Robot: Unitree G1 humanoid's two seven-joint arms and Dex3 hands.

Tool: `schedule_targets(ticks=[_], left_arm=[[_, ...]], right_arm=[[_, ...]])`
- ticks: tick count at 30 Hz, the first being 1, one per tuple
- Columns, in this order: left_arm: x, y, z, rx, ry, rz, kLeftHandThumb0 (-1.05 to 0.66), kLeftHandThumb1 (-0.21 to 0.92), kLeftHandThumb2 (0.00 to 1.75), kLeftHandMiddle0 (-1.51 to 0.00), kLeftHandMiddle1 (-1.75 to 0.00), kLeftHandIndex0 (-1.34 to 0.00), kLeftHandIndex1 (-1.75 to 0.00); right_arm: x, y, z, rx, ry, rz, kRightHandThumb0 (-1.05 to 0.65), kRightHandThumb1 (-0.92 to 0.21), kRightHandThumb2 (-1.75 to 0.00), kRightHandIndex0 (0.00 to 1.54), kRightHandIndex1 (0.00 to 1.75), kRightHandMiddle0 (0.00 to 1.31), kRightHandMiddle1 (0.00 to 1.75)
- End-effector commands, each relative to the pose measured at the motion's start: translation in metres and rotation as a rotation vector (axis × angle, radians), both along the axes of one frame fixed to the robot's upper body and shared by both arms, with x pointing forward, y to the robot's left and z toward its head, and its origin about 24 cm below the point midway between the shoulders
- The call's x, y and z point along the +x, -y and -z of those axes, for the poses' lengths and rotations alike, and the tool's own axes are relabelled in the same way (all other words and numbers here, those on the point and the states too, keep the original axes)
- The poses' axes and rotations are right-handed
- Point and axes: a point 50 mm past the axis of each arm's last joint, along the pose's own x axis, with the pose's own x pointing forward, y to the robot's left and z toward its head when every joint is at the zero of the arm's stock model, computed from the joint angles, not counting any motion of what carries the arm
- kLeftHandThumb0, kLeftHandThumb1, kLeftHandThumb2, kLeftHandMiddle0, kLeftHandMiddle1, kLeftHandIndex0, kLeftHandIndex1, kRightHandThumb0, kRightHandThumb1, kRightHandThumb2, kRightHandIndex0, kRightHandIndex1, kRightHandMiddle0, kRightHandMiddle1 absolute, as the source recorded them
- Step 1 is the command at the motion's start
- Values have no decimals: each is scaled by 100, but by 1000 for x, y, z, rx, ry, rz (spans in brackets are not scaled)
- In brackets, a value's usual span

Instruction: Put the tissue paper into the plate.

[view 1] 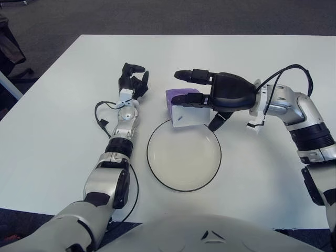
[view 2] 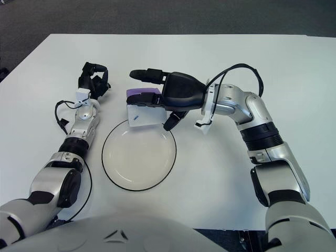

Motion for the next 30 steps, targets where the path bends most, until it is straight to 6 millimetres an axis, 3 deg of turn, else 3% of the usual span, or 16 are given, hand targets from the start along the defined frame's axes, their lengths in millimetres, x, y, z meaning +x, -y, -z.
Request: schedule_targets(ticks=[1, 10, 21, 30], left_arm=[[-24, 2, 48, -7, -172, 1, -37, 81, 55, -80, -175, -38, -162], [-25, 2, 48, -14, -177, 1, -37, 81, 57, -81, -175, -38, -163], [-24, 1, 47, -15, -179, 0, -37, 81, 57, -82, -175, -38, -163], [-24, 1, 47, -12, -178, 1, -37, 80, 58, -82, -175, -38, -163]], right_arm=[[-1, 2, 0, 28, -10, -6, -38, -92, -52, 39, 3, 30, 5], [-10, 0, 10, 276, -56, -26, -33, -92, -45, 47, 3, 38, 7], [-13, -4, 13, 310, -68, 18, -31, -92, -33, 52, 2, 45, 6], [-29, -17, 23, 420, -74, 122, -31, -92, -30, 59, 3, 50, 7]])
